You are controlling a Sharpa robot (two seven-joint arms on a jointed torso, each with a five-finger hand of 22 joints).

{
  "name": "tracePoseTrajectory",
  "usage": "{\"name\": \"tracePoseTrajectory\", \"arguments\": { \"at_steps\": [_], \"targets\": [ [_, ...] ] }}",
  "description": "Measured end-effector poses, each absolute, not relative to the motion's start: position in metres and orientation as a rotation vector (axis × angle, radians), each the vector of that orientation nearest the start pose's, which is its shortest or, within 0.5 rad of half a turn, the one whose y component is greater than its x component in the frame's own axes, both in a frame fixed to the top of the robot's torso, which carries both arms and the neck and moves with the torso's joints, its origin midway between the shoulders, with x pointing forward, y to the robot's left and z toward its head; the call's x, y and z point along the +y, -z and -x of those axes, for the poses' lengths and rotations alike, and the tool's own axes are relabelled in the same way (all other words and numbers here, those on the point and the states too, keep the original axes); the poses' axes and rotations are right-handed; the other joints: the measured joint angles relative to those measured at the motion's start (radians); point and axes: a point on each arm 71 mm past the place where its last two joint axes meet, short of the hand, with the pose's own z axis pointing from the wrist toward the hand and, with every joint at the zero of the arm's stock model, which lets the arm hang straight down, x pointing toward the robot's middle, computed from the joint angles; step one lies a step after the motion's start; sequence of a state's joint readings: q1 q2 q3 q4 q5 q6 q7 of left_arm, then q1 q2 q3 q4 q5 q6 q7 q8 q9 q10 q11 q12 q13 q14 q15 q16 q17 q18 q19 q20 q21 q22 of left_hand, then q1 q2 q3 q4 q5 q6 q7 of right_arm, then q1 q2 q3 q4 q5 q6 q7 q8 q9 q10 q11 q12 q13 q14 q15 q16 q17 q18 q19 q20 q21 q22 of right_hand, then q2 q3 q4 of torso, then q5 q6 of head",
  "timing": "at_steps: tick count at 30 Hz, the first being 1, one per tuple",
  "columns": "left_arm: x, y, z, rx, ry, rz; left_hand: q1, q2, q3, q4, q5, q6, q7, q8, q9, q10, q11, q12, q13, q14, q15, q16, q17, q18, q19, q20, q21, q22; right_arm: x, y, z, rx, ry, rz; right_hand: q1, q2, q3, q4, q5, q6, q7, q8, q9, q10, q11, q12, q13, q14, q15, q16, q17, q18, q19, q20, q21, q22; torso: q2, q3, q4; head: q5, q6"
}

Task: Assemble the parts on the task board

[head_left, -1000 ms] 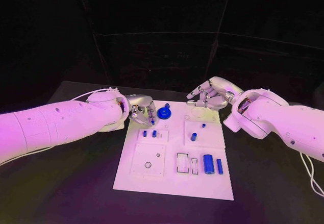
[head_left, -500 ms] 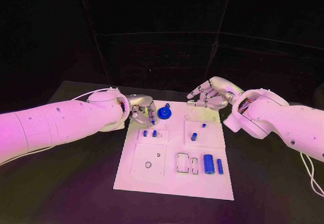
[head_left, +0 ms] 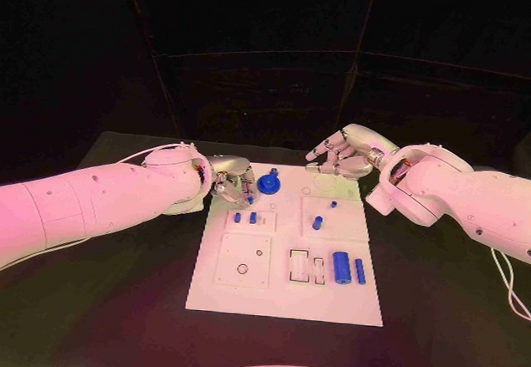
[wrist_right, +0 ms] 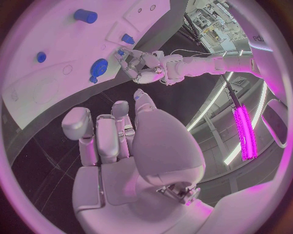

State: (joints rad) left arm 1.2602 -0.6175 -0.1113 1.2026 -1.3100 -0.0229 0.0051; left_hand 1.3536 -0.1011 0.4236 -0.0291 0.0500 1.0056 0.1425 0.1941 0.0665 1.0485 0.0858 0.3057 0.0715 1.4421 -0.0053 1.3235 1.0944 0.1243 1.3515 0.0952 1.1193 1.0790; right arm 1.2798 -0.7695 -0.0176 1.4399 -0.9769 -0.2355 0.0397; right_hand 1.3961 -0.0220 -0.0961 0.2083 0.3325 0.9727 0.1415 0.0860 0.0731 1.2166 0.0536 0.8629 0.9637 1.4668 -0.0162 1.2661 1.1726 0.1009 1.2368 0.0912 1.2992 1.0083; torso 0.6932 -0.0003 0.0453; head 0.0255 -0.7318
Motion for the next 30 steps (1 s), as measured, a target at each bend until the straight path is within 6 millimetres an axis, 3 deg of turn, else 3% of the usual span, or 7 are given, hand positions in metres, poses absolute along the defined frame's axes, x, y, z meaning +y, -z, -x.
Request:
{"name": "tracePoseTrajectory", "arguments": {
  "at_steps": [8, 11, 16, 22, 28, 30],
  "targets": [
    [0.172, 0.214, -0.534, 1.963, 0.681, -0.211, -0.004, -0.004, -0.005, 0.0, 0.0, -0.018, -0.003, -0.016, -0.002, -0.022, 0.004, -0.005, 0.0, -0.004, 0.004, 0.0, -0.008, 0.0, -0.004, 0.004, -0.01, -0.006, -0.184, 0.145, -0.515, 1.706, -0.996, -0.166, 0.005, 0.005, 0.0, 0.0, 0.0, 0.0, 0.0, 0.004, 0.0, -0.004, 0.004, -0.002, -0.003, 0.0, 0.0, -0.004, -0.001, 0.0, -0.004, 0.004, -0.005, -0.007, 0.0, -0.0005, 0.0003, 0.0, 0.0],
    [0.172, 0.214, -0.534, 1.964, 0.681, -0.207, -0.009, -0.009, -0.013, -0.001, 0.0, -0.036, 0.0, -0.029, -0.003, -0.041, 0.008, -0.009, -0.001, -0.007, 0.007, -0.004, -0.014, 0.0, -0.008, 0.008, -0.016, -0.013, -0.184, 0.146, -0.515, 1.706, -0.994, -0.167, 0.005, 0.005, -0.003, 0.003, 0.0, -0.006, 0.006, 0.004, 0.0, -0.057, 0.004, -0.087, -0.073, 0.0, 0.0, -0.019, -0.013, 0.0, -0.021, 0.002, -0.021, -0.027, 0.0, -0.0005, 0.0004, 0.0, 0.0],
    [0.176, 0.213, -0.534, 1.961, 0.684, -0.189, -0.008, -0.019, -0.028, -0.006, 0.0, -0.084, 0.002, -0.065, -0.004, -0.083, 0.019, -0.017, -0.001, -0.009, 0.016, -0.004, -0.026, 0.0, -0.018, 0.018, -0.032, -0.026, -0.187, 0.146, -0.517, 1.707, -0.985, -0.172, 0.018, 0.018, -0.01, 0.01, 0.0, -0.018, 0.011, 0.003, 0.0, -0.137, 0.011, -0.234, -0.2, -0.024, 0.005, -0.118, -0.118, 0.032, -0.088, 0.007, -0.093, -0.139, 0.0, -0.0007, 0.0005, 0.001, 0.0],
    [0.185, 0.212, -0.533, 1.945, 0.687, -0.154, -0.007, -0.02, -0.049, -0.009, 0.0, -0.112, -0.002, -0.085, -0.004, -0.131, 0.027, -0.017, -0.001, -0.015, 0.022, -0.008, -0.036, 0.0, -0.028, 0.028, -0.062, -0.052, -0.191, 0.147, -0.519, 1.709, -0.955, -0.16, 0.069, 0.014, -0.018, 0.008, -0.054, -0.011, 0.017, 0.015, 0.001, -0.177, 0.023, -0.39, -0.359, -0.034, 0.009, -0.193, -0.2, 0.032, -0.104, 0.011, -0.136, -0.195, 0.0, -0.0007, 0.0005, -0.002, 0.002],
    [0.204, 0.207, -0.529, 1.908, 0.719, -0.077, -0.003, -0.022, -0.055, -0.011, 0.0, -0.114, 0.001, -0.089, 0.0, -0.143, 0.029, -0.017, -0.001, -0.017, 0.025, -0.012, -0.048, 0.0, -0.041, 0.03, -0.089, -0.081, -0.201, 0.15, -0.52, 1.716, -0.862, -0.081, 0.148, 0.018, 0.003, -0.023, -0.1, 0.028, 0.012, 0.023, 0.002, -0.172, 0.02, -0.513, -0.5, -0.034, 0.009, -0.201, -0.214, 0.032, -0.093, 0.01, -0.139, -0.194, 0.0, -0.0006, 0.0005, -0.006, 0.004],
    [0.21, 0.205, -0.528, 1.89, 0.75, -0.035, 0.004, -0.016, -0.055, -0.011, 0.0, -0.099, 0.015, -0.084, 0.003, -0.143, 0.029, -0.01, 0.002, -0.02, 0.027, -0.015, -0.056, 0.0, -0.043, 0.032, -0.101, -0.092, -0.205, 0.151, -0.52, 1.715, -0.823, -0.046, 0.166, 0.022, 0.011, -0.031, -0.105, 0.04, 0.009, 0.023, 0.002, -0.154, 0.02, -0.543, -0.541, -0.028, 0.01, -0.201, -0.214, 0.032, -0.09, 0.01, -0.139, -0.189, 0.0, -0.0005, 0.0005, -0.008, 0.005]
  ]
}}
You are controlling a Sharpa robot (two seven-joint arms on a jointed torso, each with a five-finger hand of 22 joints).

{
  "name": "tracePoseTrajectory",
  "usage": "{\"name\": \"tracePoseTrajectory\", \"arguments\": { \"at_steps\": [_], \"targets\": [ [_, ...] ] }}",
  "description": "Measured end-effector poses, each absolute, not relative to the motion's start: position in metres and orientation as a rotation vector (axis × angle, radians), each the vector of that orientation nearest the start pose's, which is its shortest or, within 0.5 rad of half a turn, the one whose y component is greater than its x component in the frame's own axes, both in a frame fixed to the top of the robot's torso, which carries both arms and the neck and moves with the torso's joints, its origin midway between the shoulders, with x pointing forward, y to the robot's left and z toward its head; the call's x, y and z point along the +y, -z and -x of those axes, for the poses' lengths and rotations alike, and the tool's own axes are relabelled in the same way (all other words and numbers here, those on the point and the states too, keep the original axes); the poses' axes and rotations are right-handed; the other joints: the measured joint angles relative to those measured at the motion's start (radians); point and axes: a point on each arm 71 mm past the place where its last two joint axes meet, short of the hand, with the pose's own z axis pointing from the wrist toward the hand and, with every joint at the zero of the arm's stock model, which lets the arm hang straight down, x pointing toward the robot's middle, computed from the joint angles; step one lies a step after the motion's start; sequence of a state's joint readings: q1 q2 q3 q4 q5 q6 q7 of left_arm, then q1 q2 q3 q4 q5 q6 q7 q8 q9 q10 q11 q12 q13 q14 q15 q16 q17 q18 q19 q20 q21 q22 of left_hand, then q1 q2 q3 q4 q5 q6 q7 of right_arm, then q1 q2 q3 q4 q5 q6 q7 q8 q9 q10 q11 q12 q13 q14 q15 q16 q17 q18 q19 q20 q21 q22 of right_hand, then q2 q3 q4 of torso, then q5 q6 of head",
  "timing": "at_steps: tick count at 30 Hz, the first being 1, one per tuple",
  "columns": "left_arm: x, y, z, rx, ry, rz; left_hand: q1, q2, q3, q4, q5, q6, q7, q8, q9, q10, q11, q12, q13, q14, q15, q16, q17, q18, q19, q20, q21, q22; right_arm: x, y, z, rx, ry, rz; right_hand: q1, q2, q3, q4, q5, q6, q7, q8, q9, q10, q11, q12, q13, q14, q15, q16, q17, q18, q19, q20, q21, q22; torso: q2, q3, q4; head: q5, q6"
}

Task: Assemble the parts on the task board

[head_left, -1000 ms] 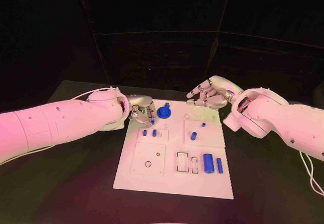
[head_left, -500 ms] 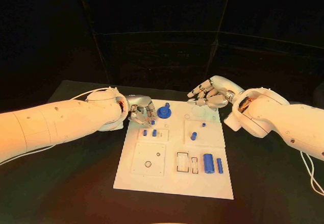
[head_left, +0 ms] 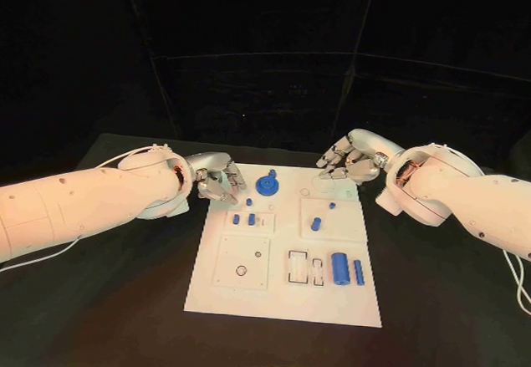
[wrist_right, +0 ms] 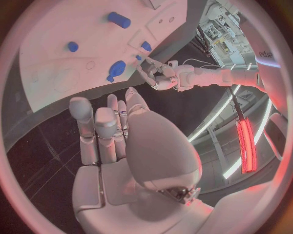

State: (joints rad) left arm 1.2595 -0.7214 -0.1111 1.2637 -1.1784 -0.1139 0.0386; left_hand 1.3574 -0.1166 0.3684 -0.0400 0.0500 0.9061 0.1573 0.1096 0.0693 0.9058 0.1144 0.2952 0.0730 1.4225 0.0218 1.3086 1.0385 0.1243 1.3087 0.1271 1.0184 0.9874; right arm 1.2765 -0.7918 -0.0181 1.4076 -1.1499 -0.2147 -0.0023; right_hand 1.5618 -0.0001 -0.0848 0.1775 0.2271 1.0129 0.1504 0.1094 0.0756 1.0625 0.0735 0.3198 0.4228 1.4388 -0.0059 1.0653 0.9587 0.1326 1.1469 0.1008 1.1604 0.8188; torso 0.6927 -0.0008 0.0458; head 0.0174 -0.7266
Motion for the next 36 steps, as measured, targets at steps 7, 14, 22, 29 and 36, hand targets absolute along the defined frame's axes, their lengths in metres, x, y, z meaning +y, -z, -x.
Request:
{"name": "tracePoseTrajectory", "arguments": {
  "at_steps": [7, 14, 22, 29, 36],
  "targets": [
    [0.219, 0.192, -0.517, 1.777, 1.082, 0.272, 0.006, 0.024, 0.0, 0.0, 0.0, 0.047, 0.018, 0.019, 0.002, 0.008, 0.0, 0.046, 0.007, -0.156, 0.01, -0.183, -0.29, 0.043, -0.163, 0.005, -0.248, -0.226, -0.212, 0.166, -0.516, 1.714, -0.663, 0.12, 0.024, -0.006, 0.014, -0.007, -0.012, 0.019, -0.007, -0.003, -0.004, 0.019, -0.002, -0.065, -0.095, 0.007, -0.003, 0.0, 0.002, 0.0, 0.013, -0.001, 0.0, 0.011, 0.0, 0.0007, -0.0011, -0.028, 0.01],
    [0.219, 0.181, -0.508, 1.621, 1.402, 0.606, -0.008, 0.038, -0.018, 0.018, 0.0, 0.057, 0.014, 0.023, 0.001, 0.045, -0.005, 0.092, 0.019, -0.234, 0.005, -0.274, -0.43, 0.054, -0.191, 0.005, -0.297, -0.259, -0.21, 0.187, -0.507, 1.713, -0.555, 0.26, 0.029, -0.012, 0.018, -0.005, -0.017, 0.019, -0.007, -0.021, -0.007, 0.009, 0.007, -0.106, -0.151, 0.012, 0.002, 0.0, 0.002, 0.0, 0.013, -0.001, 0.0, 0.01, 0.0, 0.0004, -0.0011, -0.05, 0.016],
    [0.228, 0.178, -0.506, 1.502, 1.523, 0.807, -0.008, 0.038, -0.021, 0.021, 0.0, 0.057, 0.014, 0.023, 0.0, 0.052, -0.005, 0.104, 0.021, -0.241, 0.005, -0.287, -0.457, 0.054, -0.191, 0.005, -0.305, -0.268, -0.205, 0.193, -0.502, 1.697, -0.498, 0.353, 0.029, -0.022, 0.019, -0.004, -0.021, 0.012, 0.0, -0.032, -0.007, 0.0, 0.016, -0.125, -0.189, 0.016, 0.006, 0.004, 0.008, 0.0, 0.017, 0.003, 0.0, 0.014, 0.0, 0.0004, -0.0011, -0.056, 0.019],
    [0.235, 0.177, -0.507, 1.458, 1.541, 0.865, -0.008, 0.038, -0.021, 0.021, 0.0, 0.057, 0.014, 0.023, 0.0, 0.052, -0.005, 0.104, 0.021, -0.241, 0.005, -0.287, -0.46, 0.054, -0.191, 0.005, -0.31, -0.27, -0.204, 0.194, -0.5, 1.7, -0.48, 0.384, 0.029, -0.022, 0.019, -0.004, -0.021, 0.012, 0.0, -0.032, -0.006, 0.0, 0.016, -0.125, -0.195, 0.019, 0.009, 0.005, 0.012, 0.0, 0.02, 0.006, 0.0, 0.017, 0.0, 0.0004, -0.0011, -0.056, 0.018],
    [0.237, 0.177, -0.508, 1.44, 1.547, 0.889, -0.008, 0.038, -0.021, 0.021, 0.0, 0.057, 0.014, 0.023, 0.0, 0.052, -0.005, 0.104, 0.021, -0.247, 0.007, -0.291, -0.462, 0.054, -0.191, 0.005, -0.31, -0.273, -0.201, 0.196, -0.5, 1.714, -0.472, 0.4, 0.029, -0.022, 0.028, -0.003, -0.021, 0.018, 0.006, -0.032, -0.006, 0.0, 0.016, -0.134, -0.22, 0.01, 0.015, -0.012, -0.014, 0.0, 0.024, 0.01, 0.011, 0.031, 0.001, 0.0003, -0.0005, -0.059, 0.015]
  ]
}}
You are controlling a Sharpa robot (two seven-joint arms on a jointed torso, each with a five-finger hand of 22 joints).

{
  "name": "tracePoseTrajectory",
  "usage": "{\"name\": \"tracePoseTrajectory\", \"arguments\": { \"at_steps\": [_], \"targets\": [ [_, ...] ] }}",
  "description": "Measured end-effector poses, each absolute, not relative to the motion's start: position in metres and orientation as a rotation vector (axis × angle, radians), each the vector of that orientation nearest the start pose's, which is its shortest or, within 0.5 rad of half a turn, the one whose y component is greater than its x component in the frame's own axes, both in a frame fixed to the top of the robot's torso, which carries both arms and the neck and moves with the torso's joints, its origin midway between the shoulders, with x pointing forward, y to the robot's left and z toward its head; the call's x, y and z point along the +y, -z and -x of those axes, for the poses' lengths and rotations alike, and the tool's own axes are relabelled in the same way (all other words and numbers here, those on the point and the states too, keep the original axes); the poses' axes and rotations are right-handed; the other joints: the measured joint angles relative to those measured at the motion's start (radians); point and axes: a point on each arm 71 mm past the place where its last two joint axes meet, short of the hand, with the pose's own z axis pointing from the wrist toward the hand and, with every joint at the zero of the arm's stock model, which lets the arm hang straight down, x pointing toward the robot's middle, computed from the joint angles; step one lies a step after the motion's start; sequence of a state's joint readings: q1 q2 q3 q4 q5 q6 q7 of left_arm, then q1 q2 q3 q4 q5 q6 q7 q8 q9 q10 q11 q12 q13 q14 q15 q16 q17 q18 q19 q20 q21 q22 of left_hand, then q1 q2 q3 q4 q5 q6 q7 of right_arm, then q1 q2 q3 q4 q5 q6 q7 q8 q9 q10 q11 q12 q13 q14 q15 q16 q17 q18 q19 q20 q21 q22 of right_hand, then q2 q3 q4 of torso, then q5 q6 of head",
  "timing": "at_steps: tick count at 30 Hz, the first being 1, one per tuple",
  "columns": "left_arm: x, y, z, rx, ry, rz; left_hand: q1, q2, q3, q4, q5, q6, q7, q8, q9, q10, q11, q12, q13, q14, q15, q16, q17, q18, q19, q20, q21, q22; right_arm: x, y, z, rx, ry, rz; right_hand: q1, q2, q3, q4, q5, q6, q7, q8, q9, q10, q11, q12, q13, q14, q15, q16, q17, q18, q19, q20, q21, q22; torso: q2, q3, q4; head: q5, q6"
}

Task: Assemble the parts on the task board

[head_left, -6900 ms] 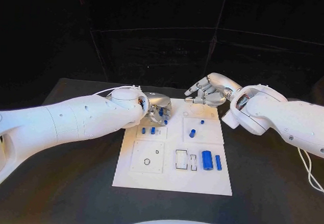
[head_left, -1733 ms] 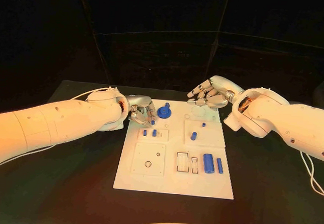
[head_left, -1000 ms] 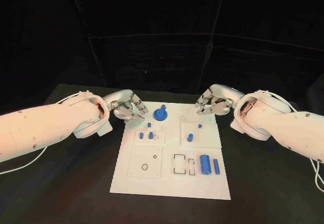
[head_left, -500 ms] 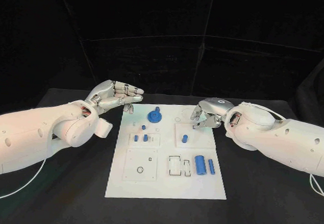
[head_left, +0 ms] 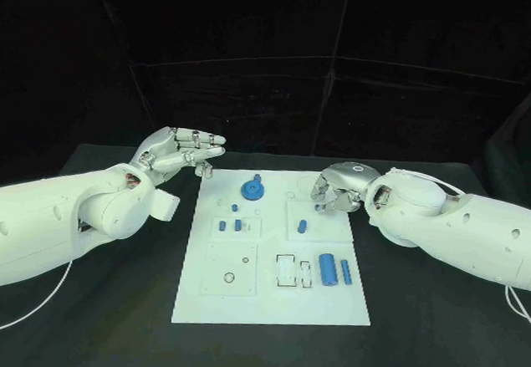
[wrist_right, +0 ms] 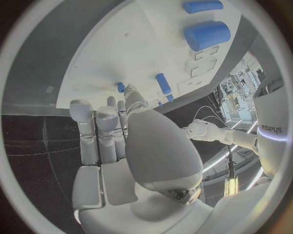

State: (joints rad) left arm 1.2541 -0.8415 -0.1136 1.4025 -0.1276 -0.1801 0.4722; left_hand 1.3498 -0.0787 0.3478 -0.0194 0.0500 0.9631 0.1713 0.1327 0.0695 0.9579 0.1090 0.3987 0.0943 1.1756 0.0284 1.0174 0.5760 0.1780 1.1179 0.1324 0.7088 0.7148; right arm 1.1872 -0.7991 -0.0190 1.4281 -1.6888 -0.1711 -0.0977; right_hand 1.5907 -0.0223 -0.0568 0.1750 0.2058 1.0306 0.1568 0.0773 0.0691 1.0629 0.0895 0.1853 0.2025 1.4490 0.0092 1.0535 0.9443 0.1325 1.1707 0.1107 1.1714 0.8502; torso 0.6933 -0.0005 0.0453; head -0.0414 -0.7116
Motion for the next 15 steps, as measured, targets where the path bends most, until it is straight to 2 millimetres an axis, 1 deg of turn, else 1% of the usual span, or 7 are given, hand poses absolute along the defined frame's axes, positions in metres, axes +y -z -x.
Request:
{"name": "tracePoseTrajectory", "arguments": {
  "at_steps": [4, 6, 7, 10, 11, 13, 15],
  "targets": [
    [0.2376, 0.1774, -0.5077, 1.436, 1.549, 0.897, 0.0, 0.0, 0.0, 0.0, 0.0, 0.0, 0.0, 0.0, 0.0, 0.0, 0.0, 0.001, 0.0, -0.002, -0.002, 0.0, -0.002, 0.0, 0.0, 0.0, -0.007, -0.002, -0.2005, 0.1981, -0.501, 1.726, -0.467, 0.404, 0.009, 0.009, 0.023, -0.006, -0.018, 0.001, 0.001, -0.004, 0.0, 0.007, 0.006, -0.005, -0.021, 0.007, -0.001, 0.041, 0.042, 0.0, 0.013, -0.002, 0.014, 0.017, 0.0, -0.0005, 0.0008, -0.001, -0.002],
    [0.2379, 0.1774, -0.5078, 1.435, 1.549, 0.899, 0.0, 0.0, 0.0, 0.0, 0.0, 0.0, 0.0, 0.0, -0.001, 0.0, 0.0, 0.004, 0.0, -0.002, -0.002, 0.0, -0.003, 0.0, 0.0, 0.0, -0.008, -0.003, -0.2003, 0.1996, -0.5011, 1.733, -0.464, 0.405, 0.014, 0.014, 0.034, -0.009, -0.028, 0.005, 0.004, -0.004, 0.0, 0.014, 0.002, -0.005, -0.031, 0.011, -0.004, 0.051, 0.053, 0.0, 0.021, -0.003, 0.022, 0.03, 0.0, -0.0005, 0.0009, -0.001, -0.003],
    [0.2381, 0.1774, -0.5078, 1.434, 1.548, 0.901, 0.0, 0.0, 0.0, 0.0, 0.0, 0.0, 0.0, 0.0, -0.001, 0.0, 0.0, 0.004, 0.0, -0.002, -0.002, 0.0, -0.003, 0.0, 0.0, 0.0, -0.008, -0.003, -0.2001, 0.2002, -0.5012, 1.737, -0.463, 0.406, 0.025, 0.017, 0.043, -0.012, -0.035, 0.01, 0.0, -0.004, 0.0, 0.021, 0.004, -0.005, -0.036, 0.011, -0.004, 0.059, 0.061, 0.0, 0.028, -0.002, 0.029, 0.041, 0.0, -0.0006, 0.001, -0.001, -0.004],
    [0.239, 0.1774, -0.5078, 1.432, 1.547, 0.904, 0.0, 0.0, 0.0, 0.0, 0.0, 0.0, 0.0, 0.0, -0.001, 0.0, 0.0, 0.004, 0.0, -0.002, -0.002, 0.0, -0.004, 0.0, 0.0, 0.0, -0.008, -0.003, -0.1987, 0.2018, -0.5012, 1.747, -0.462, 0.41, 0.033, 0.023, 0.069, -0.017, -0.052, 0.02, 0.0, -0.004, 0.0, 0.036, -0.001, -0.009, -0.05, 0.011, -0.004, 0.076, 0.078, 0.0, 0.042, -0.005, 0.049, 0.071, 0.001, -0.0006, 0.001, -0.001, -0.005],
    [0.2392, 0.1775, -0.5078, 1.431, 1.546, 0.905, 0.0, 0.0, 0.0, 0.0, 0.0, 0.0, 0.0, 0.0, -0.001, 0.0, 0.0, 0.004, 0.0, -0.002, -0.002, 0.0, -0.005, 0.0, 0.0, 0.0, -0.008, -0.004, -0.1981, 0.2023, -0.5011, 1.75, -0.462, 0.411, 0.041, 0.026, 0.078, -0.019, -0.053, 0.025, -0.005, -0.004, 0.001, 0.041, -0.005, -0.009, -0.054, 0.011, -0.004, 0.079, 0.082, 0.0, 0.048, -0.004, 0.055, 0.079, 0.001, -0.0006, 0.001, 0.0, -0.006],
    [0.2396, 0.1775, -0.5078, 1.43, 1.545, 0.906, 0.0, 0.0, 0.0, 0.0, 0.0, 0.0, 0.0, 0.0, -0.001, 0.0, 0.0, 0.004, 0.0, -0.002, -0.002, 0.0, -0.005, 0.0, 0.0, 0.0, -0.008, -0.004, -0.1971, 0.2035, -0.501, 1.757, -0.462, 0.414, 0.043, 0.024, 0.092, -0.023, -0.059, 0.031, -0.002, -0.004, 0.001, 0.052, -0.002, -0.009, -0.062, 0.011, -0.004, 0.085, 0.088, 0.0, 0.054, -0.007, 0.064, 0.094, 0.001, -0.0006, 0.0009, 0.0, -0.007],
    [0.24, 0.1775, -0.5079, 1.429, 1.544, 0.908, 0.0, 0.0, 0.0, 0.0, 0.0, 0.0, 0.0, 0.0, -0.001, 0.0, 0.0, 0.004, 0.0, -0.002, -0.002, 0.0, -0.005, 0.0, 0.0, 0.0, -0.008, -0.004, -0.1962, 0.2048, -0.5008, 1.765, -0.461, 0.418, 0.048, 0.019, 0.104, -0.024, -0.06, 0.035, -0.005, -0.004, 0.001, 0.056, -0.006, -0.015, -0.067, 0.011, -0.004, 0.085, 0.089, 0.0, 0.056, -0.005, 0.066, 0.101, 0.001, -0.0006, 0.0007, 0.0, -0.008]
  ]
}}
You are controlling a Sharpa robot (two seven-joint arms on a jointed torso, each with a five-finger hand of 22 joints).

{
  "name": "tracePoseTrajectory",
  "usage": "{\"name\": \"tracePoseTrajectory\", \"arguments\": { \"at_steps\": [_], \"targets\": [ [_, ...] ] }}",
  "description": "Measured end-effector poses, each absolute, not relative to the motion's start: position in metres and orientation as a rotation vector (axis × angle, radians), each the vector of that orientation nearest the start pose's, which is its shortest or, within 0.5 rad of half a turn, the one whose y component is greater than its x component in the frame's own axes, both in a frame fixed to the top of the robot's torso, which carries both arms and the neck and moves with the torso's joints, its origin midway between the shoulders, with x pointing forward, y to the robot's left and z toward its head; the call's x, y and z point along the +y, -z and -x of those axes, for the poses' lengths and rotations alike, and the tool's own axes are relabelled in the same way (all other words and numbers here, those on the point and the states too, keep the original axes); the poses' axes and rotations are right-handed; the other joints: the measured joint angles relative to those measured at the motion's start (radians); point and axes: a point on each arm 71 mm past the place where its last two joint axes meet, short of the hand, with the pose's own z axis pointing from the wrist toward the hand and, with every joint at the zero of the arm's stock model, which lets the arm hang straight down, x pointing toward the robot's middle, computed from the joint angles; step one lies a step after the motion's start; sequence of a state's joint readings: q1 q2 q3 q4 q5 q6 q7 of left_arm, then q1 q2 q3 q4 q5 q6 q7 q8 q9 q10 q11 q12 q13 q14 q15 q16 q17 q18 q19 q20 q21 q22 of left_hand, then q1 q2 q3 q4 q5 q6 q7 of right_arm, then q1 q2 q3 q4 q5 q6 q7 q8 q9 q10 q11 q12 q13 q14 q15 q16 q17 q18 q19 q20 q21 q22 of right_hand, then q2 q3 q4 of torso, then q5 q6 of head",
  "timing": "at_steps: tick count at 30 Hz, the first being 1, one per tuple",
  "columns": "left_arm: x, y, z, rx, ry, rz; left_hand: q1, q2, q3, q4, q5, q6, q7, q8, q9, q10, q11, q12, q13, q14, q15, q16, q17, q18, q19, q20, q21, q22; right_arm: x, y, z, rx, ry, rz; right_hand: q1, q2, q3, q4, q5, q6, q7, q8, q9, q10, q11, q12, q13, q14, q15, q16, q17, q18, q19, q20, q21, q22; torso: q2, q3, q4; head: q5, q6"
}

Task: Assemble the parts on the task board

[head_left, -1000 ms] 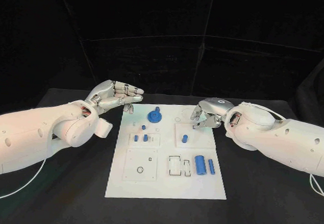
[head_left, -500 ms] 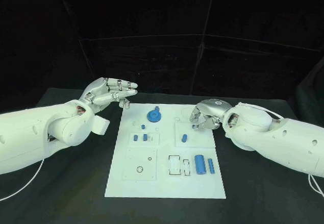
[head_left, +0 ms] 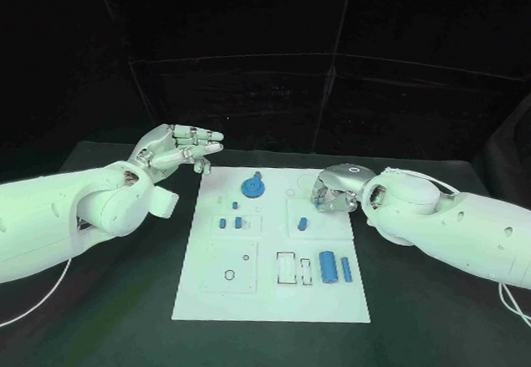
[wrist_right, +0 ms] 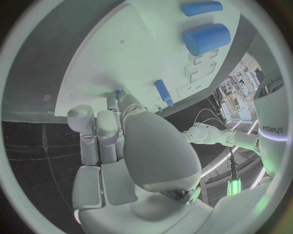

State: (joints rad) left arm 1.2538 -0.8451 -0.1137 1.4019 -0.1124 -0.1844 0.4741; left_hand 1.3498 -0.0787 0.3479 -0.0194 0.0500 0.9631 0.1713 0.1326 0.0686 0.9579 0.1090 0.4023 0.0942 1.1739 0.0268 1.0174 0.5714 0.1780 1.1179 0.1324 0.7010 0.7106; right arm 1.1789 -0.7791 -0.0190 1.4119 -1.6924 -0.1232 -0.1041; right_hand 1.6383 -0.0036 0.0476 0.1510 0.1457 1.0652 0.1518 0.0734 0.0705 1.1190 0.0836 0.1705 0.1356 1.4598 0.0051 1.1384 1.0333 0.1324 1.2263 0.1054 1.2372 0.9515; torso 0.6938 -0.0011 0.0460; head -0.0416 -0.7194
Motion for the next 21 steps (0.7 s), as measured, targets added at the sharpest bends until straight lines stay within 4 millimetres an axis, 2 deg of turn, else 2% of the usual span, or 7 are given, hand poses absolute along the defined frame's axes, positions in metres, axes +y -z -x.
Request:
{"name": "tracePoseTrajectory", "arguments": {
  "at_steps": [7, 13, 18, 19, 20, 21],
  "targets": [
    [0.2415, 0.1776, -0.508, 1.427, 1.54, 0.911, 0.0, 0.0, 0.0, 0.0, 0.0, 0.0, 0.0, 0.0, 0.0, 0.0, 0.0, 0.0, 0.0, 0.0, 0.0, -0.004, -0.001, 0.0, 0.0, 0.0, 0.0, -0.001, -0.1944, 0.2049, -0.5016, 1.775, -0.456, 0.425, 0.0, 0.0, 0.038, -0.004, 0.0, 0.007, -0.001, 0.0, 0.0, 0.016, -0.001, -0.008, -0.019, 0.004, -0.004, 0.0, 0.001, 0.0, 0.004, -0.004, 0.012, 0.013, 0.0, 0.0001, -0.0007, 0.0, -0.001],
    [0.2424, 0.1776, -0.5082, 1.425, 1.537, 0.913, 0.0, 0.0, 0.0, 0.0, 0.0, 0.0, 0.0, 0.0, -0.001, -0.004, 0.004, 0.0, 0.0, 0.0, 0.0, -0.004, -0.005, 0.0, 0.0, 0.0, -0.007, -0.004, -0.1933, 0.2049, -0.502, 1.773, -0.45, 0.429, -0.005, -0.006, 0.108, -0.011, -0.036, 0.013, -0.001, 0.0, 0.0, 0.03, -0.002, -0.02, -0.041, 0.004, -0.004, 0.005, 0.001, 0.0, 0.005, -0.002, 0.023, 0.028, 0.0, 0.0003, -0.0007, -0.001, -0.002],
    [0.243, 0.1777, -0.5083, 1.424, 1.535, 0.914, 0.0, 0.0, 0.0, 0.0, 0.0, 0.0, 0.0, 0.0, -0.001, -0.004, 0.004, 0.0, 0.0, 0.0, 0.0, -0.004, -0.005, 0.0, 0.0, 0.0, -0.007, -0.004, -0.1926, 0.2054, -0.5014, 1.766, -0.447, 0.431, -0.011, -0.011, 0.17, -0.024, -0.047, 0.033, -0.003, 0.0, 0.0, 0.048, -0.005, -0.021, -0.051, 0.006, -0.006, 0.021, 0.016, 0.0, 0.027, -0.005, 0.044, 0.06, -0.001, 0.0007, -0.0007, -0.001, -0.002],
    [0.2431, 0.1777, -0.5084, 1.423, 1.535, 0.914, 0.0, 0.0, 0.0, 0.0, 0.0, 0.0, 0.0, 0.0, -0.001, -0.004, 0.004, 0.0, 0.0, 0.0, 0.0, -0.004, -0.005, 0.0, 0.0, 0.0, -0.007, -0.004, -0.1926, 0.2055, -0.501, 1.763, -0.447, 0.43, -0.011, -0.012, 0.182, -0.027, -0.047, 0.033, -0.003, 0.0, 0.0, 0.052, -0.005, -0.022, -0.053, 0.007, -0.007, 0.021, 0.018, -0.002, 0.027, -0.006, 0.048, 0.065, -0.001, 0.0007, -0.0007, -0.001, -0.001],
    [0.2433, 0.1777, -0.5084, 1.423, 1.534, 0.915, 0.0, 0.0, 0.0, 0.0, 0.0, 0.0, 0.0, 0.0, -0.001, -0.004, 0.004, 0.0, 0.0, 0.0, 0.0, -0.004, -0.005, 0.0, 0.0, 0.0, -0.007, -0.004, -0.1927, 0.2056, -0.5006, 1.761, -0.447, 0.43, -0.013, -0.016, 0.194, -0.029, -0.052, 0.032, -0.003, 0.0, 0.0, 0.053, -0.007, -0.022, -0.053, 0.007, -0.007, 0.026, 0.021, -0.016, 0.027, -0.005, 0.049, 0.069, -0.001, 0.0007, -0.0007, -0.001, -0.001],
    [0.2437, 0.1777, -0.5084, 1.423, 1.533, 0.915, 0.0, 0.0, 0.0, 0.0, 0.0, 0.0, 0.0, 0.0, -0.001, -0.004, 0.004, 0.0, 0.0, 0.0, 0.0, -0.004, -0.005, 0.0, 0.0, 0.0, -0.007, -0.004, -0.1928, 0.2057, -0.5, 1.758, -0.448, 0.43, -0.018, -0.021, 0.213, -0.033, -0.053, 0.035, -0.005, 0.0, 0.0, 0.056, -0.005, -0.025, -0.056, 0.007, -0.007, 0.029, 0.022, -0.016, 0.027, -0.005, 0.054, 0.074, -0.001, 0.0007, -0.0008, -0.002, -0.001]
  ]
}}
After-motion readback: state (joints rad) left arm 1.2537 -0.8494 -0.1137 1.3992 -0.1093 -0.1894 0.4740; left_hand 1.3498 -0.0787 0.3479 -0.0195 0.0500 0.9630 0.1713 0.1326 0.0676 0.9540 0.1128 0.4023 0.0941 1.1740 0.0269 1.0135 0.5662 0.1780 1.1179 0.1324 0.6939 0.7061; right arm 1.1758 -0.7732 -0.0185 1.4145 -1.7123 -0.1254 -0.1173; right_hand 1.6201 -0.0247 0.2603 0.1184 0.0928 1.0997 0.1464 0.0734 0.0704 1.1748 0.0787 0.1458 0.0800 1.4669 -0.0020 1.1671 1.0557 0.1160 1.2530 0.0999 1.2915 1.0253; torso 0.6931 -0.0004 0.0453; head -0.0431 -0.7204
